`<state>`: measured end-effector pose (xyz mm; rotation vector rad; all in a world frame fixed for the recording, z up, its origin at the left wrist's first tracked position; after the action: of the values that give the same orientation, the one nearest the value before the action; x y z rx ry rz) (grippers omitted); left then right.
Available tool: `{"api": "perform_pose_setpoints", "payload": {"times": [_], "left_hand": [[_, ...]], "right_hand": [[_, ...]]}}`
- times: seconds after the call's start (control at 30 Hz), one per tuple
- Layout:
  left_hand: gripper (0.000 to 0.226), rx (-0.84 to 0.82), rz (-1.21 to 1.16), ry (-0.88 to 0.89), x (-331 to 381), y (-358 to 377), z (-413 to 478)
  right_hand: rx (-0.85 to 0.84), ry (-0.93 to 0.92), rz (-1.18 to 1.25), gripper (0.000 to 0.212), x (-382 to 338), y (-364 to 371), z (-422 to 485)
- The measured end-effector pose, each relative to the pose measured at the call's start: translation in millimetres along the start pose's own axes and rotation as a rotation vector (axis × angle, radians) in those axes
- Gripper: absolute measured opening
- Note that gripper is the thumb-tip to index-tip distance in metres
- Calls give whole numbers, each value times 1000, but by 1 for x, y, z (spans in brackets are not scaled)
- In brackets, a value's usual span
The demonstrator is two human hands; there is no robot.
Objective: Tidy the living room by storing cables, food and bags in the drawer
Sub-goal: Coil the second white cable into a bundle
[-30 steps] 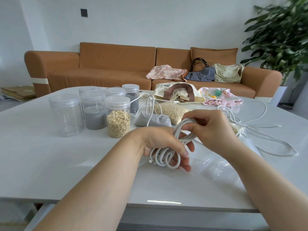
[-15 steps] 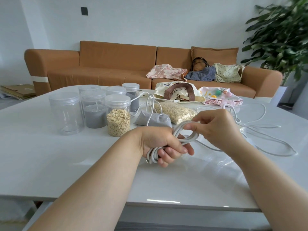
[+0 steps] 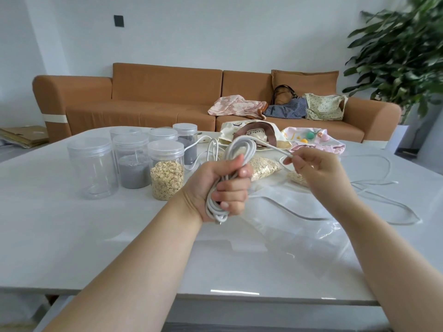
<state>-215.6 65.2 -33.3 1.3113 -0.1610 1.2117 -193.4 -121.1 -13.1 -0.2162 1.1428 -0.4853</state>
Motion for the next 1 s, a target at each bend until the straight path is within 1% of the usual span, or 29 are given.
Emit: {"api": "perform_pose_setpoints", "payload": {"times": [0.07,0.13,0.2,0.23,0.33,0.4,0.47,0.53,0.67,0.8,0.9,1.0], "left_hand": [[28,30,-41,45,3,-6,2],[28,67,-38,86,2,-11,5],[30,165,55,140,2,-14,6],[33,246,117,169,3,-15,6],[35,517,280,283,6,-16,5],[34,618,325,334,8,-16,4],[40,691,353,364,9,-17,5],[42,735,387,394,8,-15,6],[25,779,455,433,8,-11,8],[20,793,529,443,6,-10,9],[26,860,581,469,7,-13,8],[33,937,697,556,9,-16,7]], "right_hand": [[65,12,4,32,2,2,2],[130,25,26,27,3,4,2],[176,24,39,26,1,6,-1],[185,18,50,27,-1,7,-3],[146,13,101,31,-8,13,-12],[97,11,114,31,-12,19,-17],[55,2,110,30,-14,24,-20],[20,-5,84,30,-16,27,-23],[-55,-18,22,31,-18,32,-28],[-108,-73,-36,37,-21,37,-32],[-129,-118,-74,35,-23,40,-35],[-126,-154,-84,24,-23,41,-35]]}}
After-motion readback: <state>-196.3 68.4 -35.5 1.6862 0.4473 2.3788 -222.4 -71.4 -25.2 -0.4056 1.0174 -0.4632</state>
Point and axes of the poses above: each hand's wrist, its own z-axis towards the middle knuckle, its own y-axis out of the palm, x = y × z, the point moved 3 cm from there along z, towards the middle knuckle, and after that the axes turned 14 degrees about y, right-handed, at the moved point
